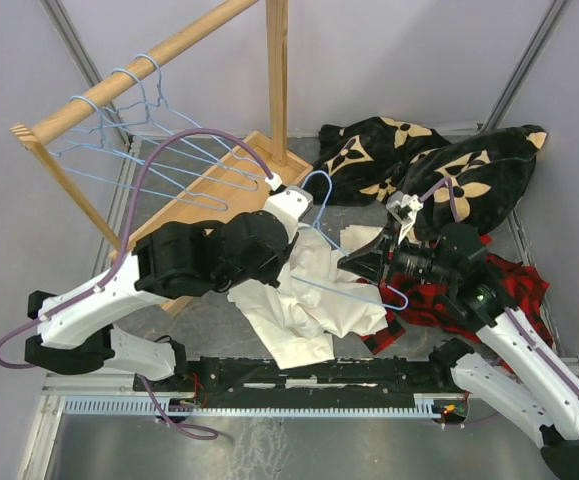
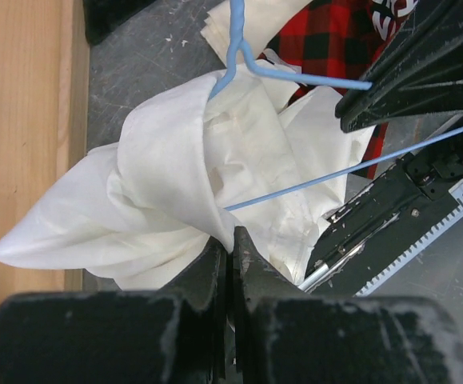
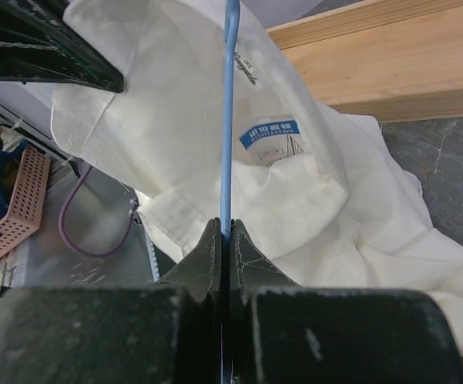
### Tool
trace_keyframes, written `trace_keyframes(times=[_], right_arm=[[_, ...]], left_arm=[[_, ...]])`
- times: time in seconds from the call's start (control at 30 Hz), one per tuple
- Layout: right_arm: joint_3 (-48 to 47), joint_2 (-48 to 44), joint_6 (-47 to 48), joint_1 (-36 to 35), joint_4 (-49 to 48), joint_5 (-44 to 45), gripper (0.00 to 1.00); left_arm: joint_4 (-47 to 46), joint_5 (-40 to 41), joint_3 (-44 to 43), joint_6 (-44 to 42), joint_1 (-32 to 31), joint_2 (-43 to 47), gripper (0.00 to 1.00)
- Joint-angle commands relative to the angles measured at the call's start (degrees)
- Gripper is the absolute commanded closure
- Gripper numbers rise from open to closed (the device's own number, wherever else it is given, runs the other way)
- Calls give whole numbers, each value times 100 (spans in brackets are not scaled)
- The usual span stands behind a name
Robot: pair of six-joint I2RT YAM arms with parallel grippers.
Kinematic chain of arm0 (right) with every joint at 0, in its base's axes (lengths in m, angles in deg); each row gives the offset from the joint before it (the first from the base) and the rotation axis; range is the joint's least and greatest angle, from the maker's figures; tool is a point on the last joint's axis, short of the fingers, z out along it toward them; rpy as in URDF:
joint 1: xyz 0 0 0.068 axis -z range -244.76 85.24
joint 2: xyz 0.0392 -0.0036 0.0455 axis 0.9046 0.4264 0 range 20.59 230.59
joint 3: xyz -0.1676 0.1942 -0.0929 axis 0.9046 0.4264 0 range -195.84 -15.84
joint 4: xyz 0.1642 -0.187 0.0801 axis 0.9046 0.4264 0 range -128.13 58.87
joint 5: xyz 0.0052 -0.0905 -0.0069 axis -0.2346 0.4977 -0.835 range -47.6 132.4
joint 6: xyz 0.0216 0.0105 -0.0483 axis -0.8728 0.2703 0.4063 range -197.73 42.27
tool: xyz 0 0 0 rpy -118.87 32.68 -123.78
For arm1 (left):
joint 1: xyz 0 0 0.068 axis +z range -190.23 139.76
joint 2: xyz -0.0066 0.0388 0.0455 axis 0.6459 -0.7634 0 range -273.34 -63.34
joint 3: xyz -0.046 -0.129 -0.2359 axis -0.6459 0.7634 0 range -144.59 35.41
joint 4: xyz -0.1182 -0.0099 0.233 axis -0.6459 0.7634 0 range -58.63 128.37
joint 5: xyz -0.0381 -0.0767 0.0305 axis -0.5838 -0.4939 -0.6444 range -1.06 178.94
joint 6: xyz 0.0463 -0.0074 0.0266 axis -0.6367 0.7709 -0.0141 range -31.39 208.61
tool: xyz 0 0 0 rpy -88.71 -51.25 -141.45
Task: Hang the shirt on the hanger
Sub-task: Hang the shirt on the hanger.
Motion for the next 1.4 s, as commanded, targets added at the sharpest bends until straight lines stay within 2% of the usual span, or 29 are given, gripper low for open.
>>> trace_keyframes(times=[0.0, 0.2, 0.33, 0.4, 0.5, 0.63, 0.83, 0.97, 1.1, 1.37], right_arm=[[-46, 146, -724, 466, -1468, -1405, 100], [-511, 301, -135, 829, -863, -2407, 100], [-840, 210, 1096, 1000, 749, -2528, 100], [-874, 109, 1429, 1029, 1065, -2416, 100], [-687, 54, 977, 1076, 650, -2395, 100], [-56, 86, -529, 1075, -1287, -2337, 100], [-162, 142, -57, 1081, -789, -2059, 100], [-15, -4, -48, 1081, -861, -1316, 100], [174, -478, -368, 1077, -1109, 117, 100], [-706, -1224, 420, 1082, 344, 3265, 100]], left_arm=[[-69, 289, 62, 212, 3, 310, 97], [269, 530, -164, 135, -1, 11, 97], [545, 783, -478, 145, 0, -216, 97], [632, 824, -594, 135, 6, -285, 97], [657, 779, -696, 87, 3, -352, 97], [358, 590, -757, -135, 3, -400, 97], [-1, 169, -1111, -513, -1, -771, 97], [-46, 76, -1638, -757, 4, -1162, 97], [-54, 286, -2054, -838, 3, -1392, 97], [-323, 535, -2514, -938, -3, -1638, 97]])
